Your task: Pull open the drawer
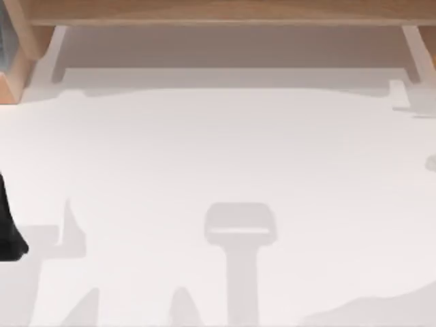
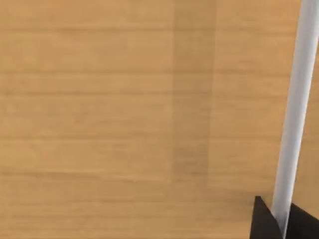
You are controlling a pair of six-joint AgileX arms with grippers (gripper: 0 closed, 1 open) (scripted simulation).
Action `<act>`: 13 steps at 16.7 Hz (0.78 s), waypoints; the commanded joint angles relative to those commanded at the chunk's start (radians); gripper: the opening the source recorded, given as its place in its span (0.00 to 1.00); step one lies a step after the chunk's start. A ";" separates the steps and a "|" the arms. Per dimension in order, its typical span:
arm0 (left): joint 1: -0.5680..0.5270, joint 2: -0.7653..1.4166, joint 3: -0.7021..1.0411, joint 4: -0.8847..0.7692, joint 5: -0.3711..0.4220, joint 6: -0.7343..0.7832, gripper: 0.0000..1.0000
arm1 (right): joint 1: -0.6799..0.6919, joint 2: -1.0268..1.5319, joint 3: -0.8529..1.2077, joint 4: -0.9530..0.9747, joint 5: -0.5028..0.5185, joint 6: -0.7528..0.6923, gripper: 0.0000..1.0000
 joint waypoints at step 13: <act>0.000 0.000 0.000 0.000 0.000 0.000 1.00 | -0.083 -0.091 -0.228 0.136 -0.083 0.002 0.00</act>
